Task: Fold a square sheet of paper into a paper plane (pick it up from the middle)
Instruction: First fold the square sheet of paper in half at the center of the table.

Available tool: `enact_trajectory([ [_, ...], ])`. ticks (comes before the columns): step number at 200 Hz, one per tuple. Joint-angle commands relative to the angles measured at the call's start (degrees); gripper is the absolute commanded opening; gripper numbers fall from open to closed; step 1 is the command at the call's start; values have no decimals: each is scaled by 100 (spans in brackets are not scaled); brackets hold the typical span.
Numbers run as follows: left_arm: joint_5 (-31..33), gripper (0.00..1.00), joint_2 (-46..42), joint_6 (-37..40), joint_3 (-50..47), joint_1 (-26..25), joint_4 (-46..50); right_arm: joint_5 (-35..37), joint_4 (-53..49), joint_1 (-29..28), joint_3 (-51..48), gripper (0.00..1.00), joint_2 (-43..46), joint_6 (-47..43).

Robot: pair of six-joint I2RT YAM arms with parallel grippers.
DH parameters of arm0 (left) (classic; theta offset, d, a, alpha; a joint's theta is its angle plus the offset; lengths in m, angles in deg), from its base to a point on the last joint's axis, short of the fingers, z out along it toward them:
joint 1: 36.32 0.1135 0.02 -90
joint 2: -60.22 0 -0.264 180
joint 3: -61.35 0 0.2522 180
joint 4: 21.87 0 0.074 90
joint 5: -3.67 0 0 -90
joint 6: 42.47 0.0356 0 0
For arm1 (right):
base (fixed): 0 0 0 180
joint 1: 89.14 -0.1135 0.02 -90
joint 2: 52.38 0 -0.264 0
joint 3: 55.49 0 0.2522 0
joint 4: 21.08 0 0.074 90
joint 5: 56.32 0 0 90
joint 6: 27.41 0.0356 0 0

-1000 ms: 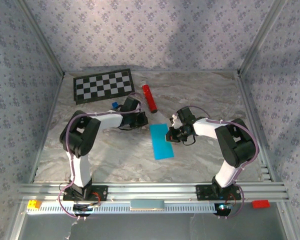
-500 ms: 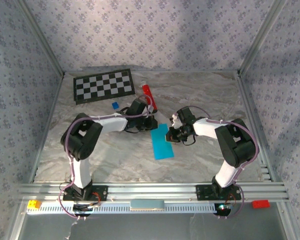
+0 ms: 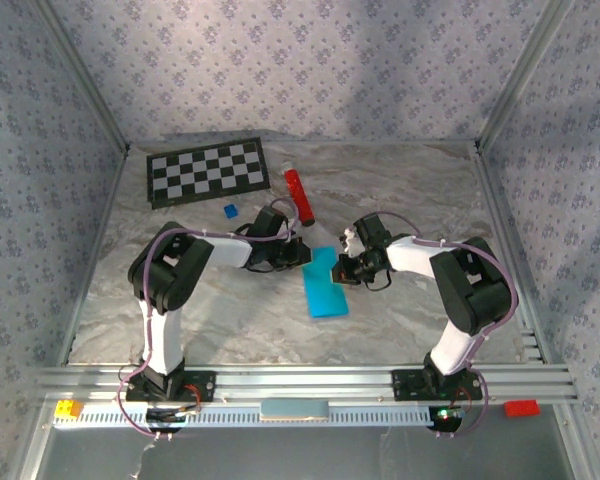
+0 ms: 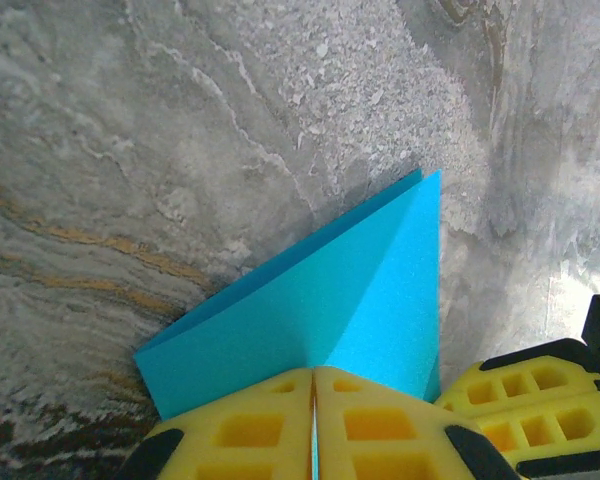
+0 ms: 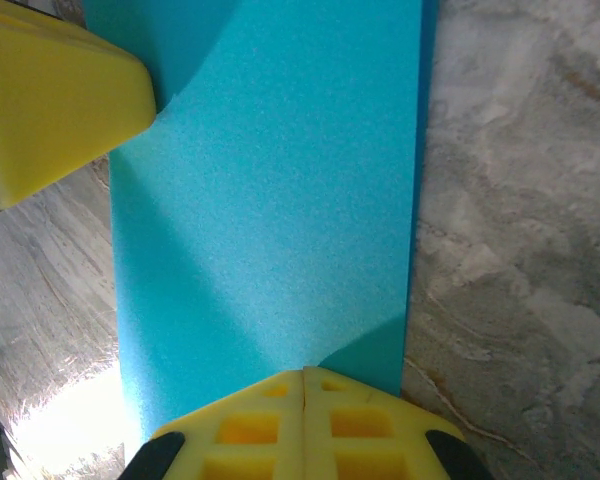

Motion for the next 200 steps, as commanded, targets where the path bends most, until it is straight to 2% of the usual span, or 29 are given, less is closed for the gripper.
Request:
enact_trajectory([
  [1,625,10,1,54,-96,141,169,843,-864,74,-318,0,-337,-153],
  [41,1061,9,107,-39,351,285,933,842,-850,75,-325,0,-320,-152],
  [93,1134,9,242,1,519,389,1090,838,-853,78,-339,0,-297,-146],
  [127,1357,8,262,33,735,412,1552,838,-851,75,-345,0,-285,-145],
  [155,1574,8,163,93,951,407,1987,845,-851,78,-331,0,-307,-145],
  [174,1848,8,44,169,1391,373,2902,862,-854,79,-337,0,-285,-150],
  [200,1931,11,-494,337,1462,225,3071,877,-840,80,-345,0,-277,-136],
])
